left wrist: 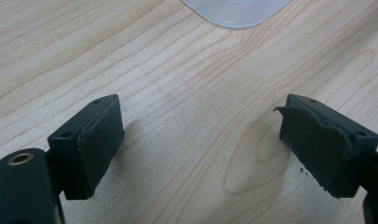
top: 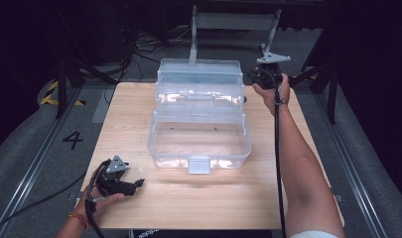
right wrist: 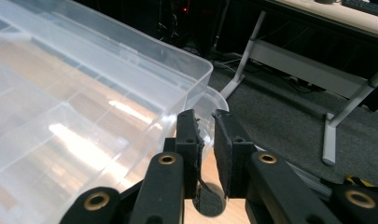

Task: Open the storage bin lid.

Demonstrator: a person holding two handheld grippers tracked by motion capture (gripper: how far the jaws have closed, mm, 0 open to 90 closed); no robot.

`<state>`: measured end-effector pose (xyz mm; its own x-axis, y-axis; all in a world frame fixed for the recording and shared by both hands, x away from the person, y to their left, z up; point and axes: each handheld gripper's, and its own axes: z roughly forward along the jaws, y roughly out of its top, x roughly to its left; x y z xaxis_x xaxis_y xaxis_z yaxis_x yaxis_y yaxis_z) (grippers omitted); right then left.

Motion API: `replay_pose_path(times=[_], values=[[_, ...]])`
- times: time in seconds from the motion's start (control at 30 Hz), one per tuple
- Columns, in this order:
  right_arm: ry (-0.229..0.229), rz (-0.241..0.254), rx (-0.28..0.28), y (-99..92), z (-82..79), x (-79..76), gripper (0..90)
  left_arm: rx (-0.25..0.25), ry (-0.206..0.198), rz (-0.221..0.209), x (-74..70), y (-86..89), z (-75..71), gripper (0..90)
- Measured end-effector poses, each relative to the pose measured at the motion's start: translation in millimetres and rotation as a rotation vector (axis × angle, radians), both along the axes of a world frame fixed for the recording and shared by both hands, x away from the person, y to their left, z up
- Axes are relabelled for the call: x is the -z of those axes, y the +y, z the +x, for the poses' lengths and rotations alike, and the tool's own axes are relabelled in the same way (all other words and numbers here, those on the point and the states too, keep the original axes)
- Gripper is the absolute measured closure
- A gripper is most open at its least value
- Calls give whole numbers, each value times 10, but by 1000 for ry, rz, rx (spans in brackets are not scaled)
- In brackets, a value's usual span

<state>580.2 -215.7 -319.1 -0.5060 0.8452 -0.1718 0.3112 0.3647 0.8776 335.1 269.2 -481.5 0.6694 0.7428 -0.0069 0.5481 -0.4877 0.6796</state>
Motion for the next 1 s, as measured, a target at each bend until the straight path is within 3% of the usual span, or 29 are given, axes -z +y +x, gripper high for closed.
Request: replay_pose_path(times=[0.37,0.53,1.0], values=[[2,9,-32,-141,-309,50,791,-1,-1,1,0,-2,1,141],[7,-30,-54,-195,-473,95,785,-2,2,-2,1,-5,2,139],[5,-75,-90,-293,-914,202,780,-7,-2,2,1,-9,-1,139]])
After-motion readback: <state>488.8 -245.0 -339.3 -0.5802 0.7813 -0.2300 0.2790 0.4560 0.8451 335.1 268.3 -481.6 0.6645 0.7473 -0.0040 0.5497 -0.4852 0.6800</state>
